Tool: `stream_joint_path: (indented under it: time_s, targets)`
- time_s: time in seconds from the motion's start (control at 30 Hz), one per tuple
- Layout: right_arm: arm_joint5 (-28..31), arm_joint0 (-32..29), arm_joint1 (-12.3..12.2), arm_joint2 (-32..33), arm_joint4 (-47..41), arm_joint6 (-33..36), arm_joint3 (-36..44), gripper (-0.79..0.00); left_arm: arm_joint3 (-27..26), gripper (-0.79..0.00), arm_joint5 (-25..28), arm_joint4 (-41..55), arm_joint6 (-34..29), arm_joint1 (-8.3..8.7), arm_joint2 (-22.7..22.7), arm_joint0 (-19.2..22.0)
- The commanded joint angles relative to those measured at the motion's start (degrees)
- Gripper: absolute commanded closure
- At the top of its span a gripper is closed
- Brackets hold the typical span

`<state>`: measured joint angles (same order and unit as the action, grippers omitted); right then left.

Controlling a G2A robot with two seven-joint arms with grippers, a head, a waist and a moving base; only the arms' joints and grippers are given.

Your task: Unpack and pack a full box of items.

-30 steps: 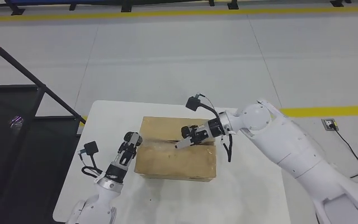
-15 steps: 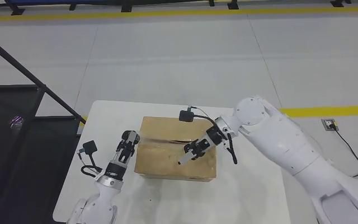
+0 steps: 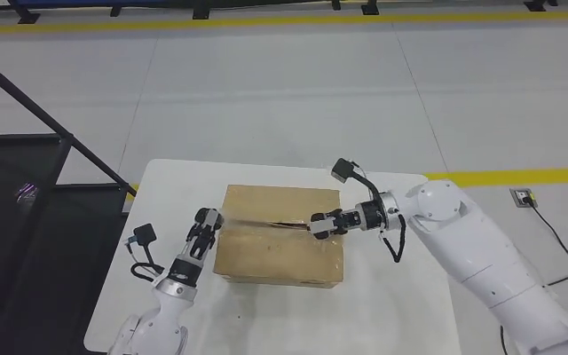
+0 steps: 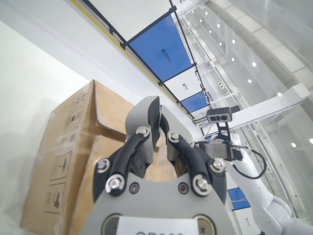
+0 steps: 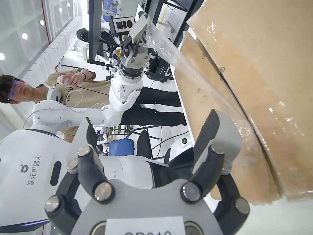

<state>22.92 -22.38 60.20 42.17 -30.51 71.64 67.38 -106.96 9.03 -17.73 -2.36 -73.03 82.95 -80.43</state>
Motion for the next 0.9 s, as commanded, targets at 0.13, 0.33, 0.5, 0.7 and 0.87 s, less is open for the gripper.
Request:
stream_joint_path:
  time_s: [0.13, 0.33, 0.5, 0.7, 0.87]
  targets:
    - [-0.16, -5.94, -2.68, 5.19, 5.81, -3.68, 9.18, -0.785, -0.25, 0.0, 0.14, 0.21, -0.18, -0.02, 0.38, -0.48]
    - [-0.16, -5.94, -2.68, 5.19, 5.81, -3.68, 9.18, -0.785, -0.34, 0.0, 0.72, 0.43, -0.69, -0.02, 0.77, -0.84]
    - [-10.13, -7.78, -3.2, 5.15, 18.47, -11.95, 15.59, -0.785, -0.36, 0.0, 1.2, 1.07, -0.9, -0.02, 1.23, -1.11]
    - [-33.71, -13.27, -5.03, 5.05, 43.26, -18.93, 35.55, -0.785, 0.1, 0.0, 1.37, 1.4, -1.15, -0.06, 1.32, -1.01]
    - [-51.68, -18.95, -5.94, 3.69, 60.7, -22.48, 49.65, -0.785, 0.36, 0.0, 1.29, 1.29, -1.55, -0.1, 1.08, -0.62]
